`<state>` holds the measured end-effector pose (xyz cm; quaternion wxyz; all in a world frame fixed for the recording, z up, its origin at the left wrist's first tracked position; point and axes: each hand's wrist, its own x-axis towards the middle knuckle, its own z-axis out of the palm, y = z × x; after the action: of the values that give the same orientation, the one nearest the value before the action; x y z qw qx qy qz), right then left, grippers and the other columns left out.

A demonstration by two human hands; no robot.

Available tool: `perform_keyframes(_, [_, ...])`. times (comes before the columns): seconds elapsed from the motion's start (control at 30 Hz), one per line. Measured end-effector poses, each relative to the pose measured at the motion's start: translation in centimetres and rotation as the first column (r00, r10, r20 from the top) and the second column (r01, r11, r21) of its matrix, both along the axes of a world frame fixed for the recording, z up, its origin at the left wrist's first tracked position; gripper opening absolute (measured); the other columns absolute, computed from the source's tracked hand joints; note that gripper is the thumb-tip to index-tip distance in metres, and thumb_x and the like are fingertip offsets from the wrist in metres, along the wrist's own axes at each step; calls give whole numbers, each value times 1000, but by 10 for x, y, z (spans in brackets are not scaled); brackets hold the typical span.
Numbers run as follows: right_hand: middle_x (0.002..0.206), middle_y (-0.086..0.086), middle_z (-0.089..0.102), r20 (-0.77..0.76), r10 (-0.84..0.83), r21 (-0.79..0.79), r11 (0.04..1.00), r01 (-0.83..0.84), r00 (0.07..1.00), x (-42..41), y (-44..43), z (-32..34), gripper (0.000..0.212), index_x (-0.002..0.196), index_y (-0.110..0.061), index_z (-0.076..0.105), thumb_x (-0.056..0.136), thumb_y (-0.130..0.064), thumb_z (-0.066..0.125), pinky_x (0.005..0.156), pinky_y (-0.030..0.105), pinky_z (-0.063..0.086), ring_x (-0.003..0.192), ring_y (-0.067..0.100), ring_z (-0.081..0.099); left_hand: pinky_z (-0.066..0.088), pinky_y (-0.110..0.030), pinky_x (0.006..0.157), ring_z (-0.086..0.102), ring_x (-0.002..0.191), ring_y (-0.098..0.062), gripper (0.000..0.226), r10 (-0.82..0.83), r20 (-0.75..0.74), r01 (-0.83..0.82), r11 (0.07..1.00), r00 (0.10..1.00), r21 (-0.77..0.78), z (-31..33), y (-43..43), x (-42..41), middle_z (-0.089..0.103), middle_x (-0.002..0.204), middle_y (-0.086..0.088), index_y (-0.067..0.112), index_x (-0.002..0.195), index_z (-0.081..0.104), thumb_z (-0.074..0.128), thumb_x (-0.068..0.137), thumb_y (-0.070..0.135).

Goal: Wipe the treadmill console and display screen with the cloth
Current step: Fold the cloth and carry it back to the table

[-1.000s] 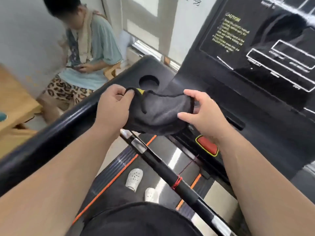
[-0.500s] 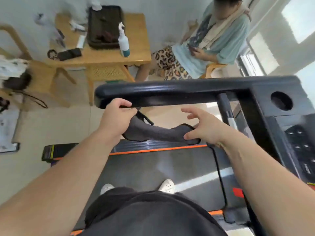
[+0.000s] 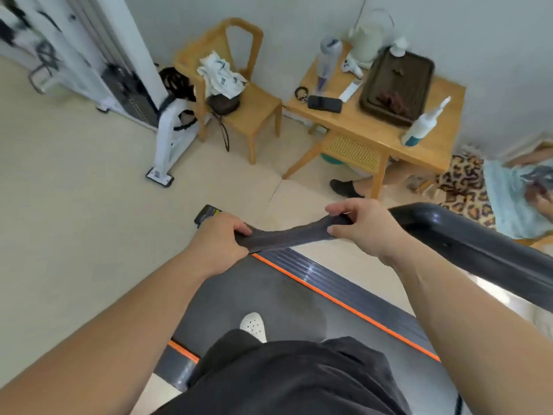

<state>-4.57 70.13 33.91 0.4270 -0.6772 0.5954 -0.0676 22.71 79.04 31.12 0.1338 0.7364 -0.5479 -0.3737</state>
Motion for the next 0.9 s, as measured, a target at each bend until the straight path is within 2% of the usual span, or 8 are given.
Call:
perform_keyframes(0.13, [120, -11, 61, -120, 296, -21, 954, -301, 948, 80, -29, -2, 53, 126, -27, 70, 76, -24, 89, 90, 27, 48, 107, 9, 57, 34, -25, 68, 56, 86, -17, 17, 129, 68, -122, 988, 989, -98, 3, 11, 72, 55, 80, 11, 16, 96, 81, 73, 82, 9])
perform_keyframes(0.27, [111, -5, 64, -226, 531, -92, 823, -560, 817, 156, -56, -17, 39, 115, -24, 75, 78, -12, 79, 81, 26, 41, 100, 14, 57, 44, -36, 83, 58, 92, -21, 3, 267, 70, -254, 955, 961, -155, -1, 23, 138, 65, 93, -3, 12, 85, 79, 76, 84, 12])
perform_keyframes(0.37, [101, -3, 66, -275, 628, -124, 728, -675, 728, 214, -77, -28, 31, 105, -19, 78, 84, -1, 64, 80, 31, 45, 98, 21, 61, 36, -24, 88, 50, 106, -8, 6, 437, 39, -427, 892, 899, -150, -3, 35, 180, 57, 116, 7, 15, 91, 79, 75, 87, 16])
perform_keyframes(0.47, [91, -8, 67, -228, 684, -140, 682, -718, 693, 271, -103, -34, 25, 101, -20, 77, 91, -4, 62, 72, 26, 40, 91, 18, 61, 43, -25, 84, 57, 105, -10, 5, 670, -89, -675, 729, 737, -111, -3, 45, 219, 65, 114, 7, 14, 91, 78, 74, 89, 14])
perform_keyframes(0.57, [88, -10, 72, -40, 698, -125, 707, -696, 715, 329, -126, -35, 16, 96, -23, 77, 92, -10, 68, 67, 13, 40, 84, 9, 62, 42, -20, 60, 60, 74, -11, 5, 827, -255, -859, 511, 500, -29, 0, 54, 253, 72, 87, -1, 11, 88, 77, 72, 90, 11])
perform_keyframes(0.63, [84, -7, 73, 83, 679, -92, 734, -673, 730, 366, -139, -35, 14, 90, -23, 77, 90, -10, 71, 68, 18, 41, 77, 5, 61, 38, -13, 52, 54, 61, -3, 7, 876, -307, -922, 387, 371, -8, 2, 57, 271, 67, 77, -2, 10, 85, 75, 71, 91, 12])
perform_keyframes(0.77, [75, -6, 68, 215, 653, -30, 747, -664, 726, 442, -152, -31, 15, 87, -26, 76, 90, -11, 74, 67, 23, 42, 63, -1, 56, 48, -24, 68, 60, 76, -14, 9, 905, -393, -985, 169, 164, -22, 5, 57, 303, 71, 85, -4, 12, 87, 74, 68, 93, 12])
perform_keyframes(0.9, [87, 8, 73, 303, 645, 9, 734, -679, 702, 509, -149, -26, 10, 86, -33, 77, 86, -24, 73, 88, 48, 56, 82, 23, 66, 52, -43, 76, 63, 80, -24, 7, 886, -461, -999, 37, 50, -37, 7, 65, 345, 72, 89, -11, 10, 87, 73, 70, 92, 13])
